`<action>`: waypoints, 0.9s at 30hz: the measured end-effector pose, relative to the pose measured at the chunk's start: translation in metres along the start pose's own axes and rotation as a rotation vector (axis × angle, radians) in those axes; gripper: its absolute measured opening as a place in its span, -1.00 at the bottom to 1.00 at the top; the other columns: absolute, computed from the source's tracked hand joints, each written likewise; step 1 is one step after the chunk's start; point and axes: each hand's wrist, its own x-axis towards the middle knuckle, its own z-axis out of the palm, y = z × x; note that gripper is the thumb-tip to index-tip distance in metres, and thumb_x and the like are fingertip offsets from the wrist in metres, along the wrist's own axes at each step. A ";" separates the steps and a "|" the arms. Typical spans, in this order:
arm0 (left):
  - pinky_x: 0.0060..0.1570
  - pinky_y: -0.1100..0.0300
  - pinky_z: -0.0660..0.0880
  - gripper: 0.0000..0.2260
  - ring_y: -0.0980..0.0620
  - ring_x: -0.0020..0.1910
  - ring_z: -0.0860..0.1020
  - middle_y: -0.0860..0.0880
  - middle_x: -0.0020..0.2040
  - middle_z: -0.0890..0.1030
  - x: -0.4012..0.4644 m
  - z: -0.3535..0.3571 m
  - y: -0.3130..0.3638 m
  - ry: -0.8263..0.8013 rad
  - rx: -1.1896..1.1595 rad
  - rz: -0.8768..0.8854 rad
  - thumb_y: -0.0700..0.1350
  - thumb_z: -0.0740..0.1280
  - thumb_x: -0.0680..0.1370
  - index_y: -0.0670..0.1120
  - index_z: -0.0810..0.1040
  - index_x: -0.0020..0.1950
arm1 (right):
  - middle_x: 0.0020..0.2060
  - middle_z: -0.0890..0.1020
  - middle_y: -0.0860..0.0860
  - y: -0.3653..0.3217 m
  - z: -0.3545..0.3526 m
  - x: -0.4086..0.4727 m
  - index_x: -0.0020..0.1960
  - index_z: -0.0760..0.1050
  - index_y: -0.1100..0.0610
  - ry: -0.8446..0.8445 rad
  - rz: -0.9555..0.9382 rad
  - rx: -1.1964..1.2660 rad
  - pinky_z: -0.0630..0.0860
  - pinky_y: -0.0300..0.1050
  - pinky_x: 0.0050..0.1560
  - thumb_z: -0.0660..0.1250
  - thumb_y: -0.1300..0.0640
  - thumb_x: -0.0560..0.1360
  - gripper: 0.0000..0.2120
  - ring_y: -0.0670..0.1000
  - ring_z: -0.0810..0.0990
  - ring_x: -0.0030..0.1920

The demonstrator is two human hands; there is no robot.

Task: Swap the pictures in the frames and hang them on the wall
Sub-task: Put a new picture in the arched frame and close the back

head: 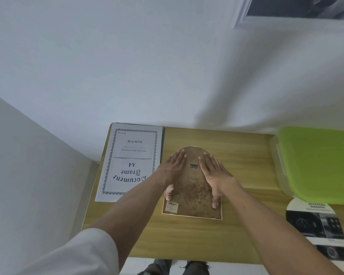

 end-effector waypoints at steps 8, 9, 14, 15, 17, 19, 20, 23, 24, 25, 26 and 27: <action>0.54 -0.03 -0.17 -0.28 -0.21 0.55 -0.27 -0.31 0.54 -0.31 0.009 -0.002 0.012 -0.033 -0.002 -0.057 -0.16 0.18 0.64 -0.33 -0.29 0.53 | 0.41 -0.61 0.08 0.011 -0.002 0.006 0.46 -0.63 0.05 0.004 -0.055 0.038 -0.21 0.21 0.55 0.71 -0.12 0.02 0.64 0.09 -0.52 0.48; 0.54 -0.04 -0.17 -0.29 -0.22 0.55 -0.27 -0.32 0.53 -0.31 0.010 -0.003 0.013 -0.039 0.001 -0.059 -0.16 0.18 0.64 -0.33 -0.29 0.53 | 0.41 -0.61 0.07 0.012 -0.002 0.007 0.46 -0.63 0.05 0.011 -0.057 0.037 -0.21 0.22 0.55 0.71 -0.13 0.02 0.64 0.09 -0.52 0.48; 0.54 -0.04 -0.16 -0.29 -0.22 0.55 -0.27 -0.32 0.53 -0.32 0.010 -0.005 0.013 -0.047 0.005 -0.062 -0.17 0.18 0.64 -0.33 -0.30 0.53 | 0.40 -0.63 0.06 0.013 -0.001 0.007 0.45 -0.63 0.04 0.011 -0.065 0.034 -0.21 0.21 0.55 0.71 -0.13 0.02 0.64 0.06 -0.53 0.47; 0.54 -0.04 -0.16 -0.28 -0.22 0.54 -0.28 -0.32 0.53 -0.32 0.009 -0.005 0.014 -0.048 0.012 -0.066 -0.17 0.18 0.64 -0.33 -0.30 0.52 | 0.40 -0.62 0.06 0.013 -0.001 0.007 0.45 -0.64 0.04 0.012 -0.065 0.029 -0.21 0.21 0.55 0.70 -0.13 0.02 0.64 0.06 -0.53 0.47; 0.54 -0.03 -0.18 -0.28 -0.21 0.54 -0.29 -0.31 0.53 -0.33 0.006 -0.007 0.016 -0.036 0.017 -0.071 -0.16 0.18 0.64 -0.33 -0.31 0.52 | 0.41 -0.61 0.06 0.014 0.000 0.007 0.45 -0.64 0.04 0.028 -0.060 0.016 -0.22 0.20 0.55 0.70 -0.14 0.03 0.63 0.06 -0.52 0.47; 0.54 -0.02 -0.19 -0.26 -0.20 0.54 -0.30 -0.30 0.53 -0.34 0.000 -0.008 0.016 -0.016 0.001 -0.063 -0.15 0.20 0.64 -0.33 -0.32 0.52 | 0.41 -0.60 0.06 0.014 0.002 0.006 0.46 -0.62 0.05 0.061 -0.063 -0.015 -0.24 0.20 0.54 0.69 -0.14 0.06 0.60 0.06 -0.51 0.48; 0.54 -0.02 -0.20 -0.23 -0.19 0.54 -0.31 -0.29 0.54 -0.34 -0.003 -0.008 0.015 -0.014 -0.023 -0.058 -0.15 0.23 0.63 -0.32 -0.32 0.53 | 0.41 -0.59 0.06 0.013 0.004 0.004 0.47 -0.61 0.04 0.074 -0.061 -0.019 -0.26 0.20 0.54 0.68 -0.12 0.10 0.57 0.07 -0.50 0.49; 0.52 -0.12 -0.24 0.12 -0.21 0.51 -0.38 -0.26 0.52 -0.40 -0.008 -0.002 0.009 -0.018 -0.109 -0.057 -0.08 0.52 0.42 -0.26 -0.35 0.54 | 0.45 -0.54 0.08 0.011 0.008 -0.004 0.51 -0.55 0.04 0.120 -0.040 -0.004 -0.26 0.20 0.55 0.67 -0.07 0.16 0.51 0.14 -0.44 0.53; 0.51 -0.15 -0.25 0.25 -0.24 0.49 -0.41 -0.25 0.50 -0.45 -0.012 0.001 0.008 -0.041 -0.143 -0.071 -0.05 0.60 0.31 -0.22 -0.38 0.53 | 0.47 -0.51 0.09 0.010 0.009 -0.008 0.52 -0.52 0.02 0.122 -0.026 0.021 -0.23 0.20 0.55 0.68 -0.08 0.14 0.51 0.15 -0.42 0.53; 0.51 -0.16 -0.25 0.31 -0.27 0.48 -0.42 -0.26 0.47 -0.48 -0.017 0.003 0.008 -0.067 -0.199 -0.100 -0.04 0.64 0.25 -0.19 -0.41 0.53 | 0.50 -0.48 0.10 0.009 0.011 -0.013 0.54 -0.49 -0.01 0.122 -0.004 0.068 -0.18 0.20 0.56 0.68 -0.07 0.14 0.50 0.17 -0.39 0.54; 0.51 -0.15 -0.22 0.33 -0.28 0.47 -0.42 -0.26 0.46 -0.51 -0.022 0.006 0.009 -0.081 -0.267 -0.132 -0.05 0.64 0.25 -0.17 -0.43 0.52 | 0.51 -0.46 0.12 0.008 0.015 -0.018 0.56 -0.44 -0.05 0.122 0.024 0.134 -0.10 0.20 0.56 0.69 -0.04 0.14 0.47 0.20 -0.34 0.55; 0.51 -0.14 -0.17 0.32 -0.29 0.48 -0.39 -0.26 0.46 -0.52 -0.028 0.009 0.010 -0.081 -0.344 -0.163 -0.08 0.63 0.27 -0.16 -0.45 0.51 | 0.52 -0.43 0.12 0.005 0.019 -0.023 0.57 -0.39 -0.08 0.126 0.057 0.213 0.02 0.19 0.55 0.68 0.01 0.16 0.43 0.22 -0.27 0.56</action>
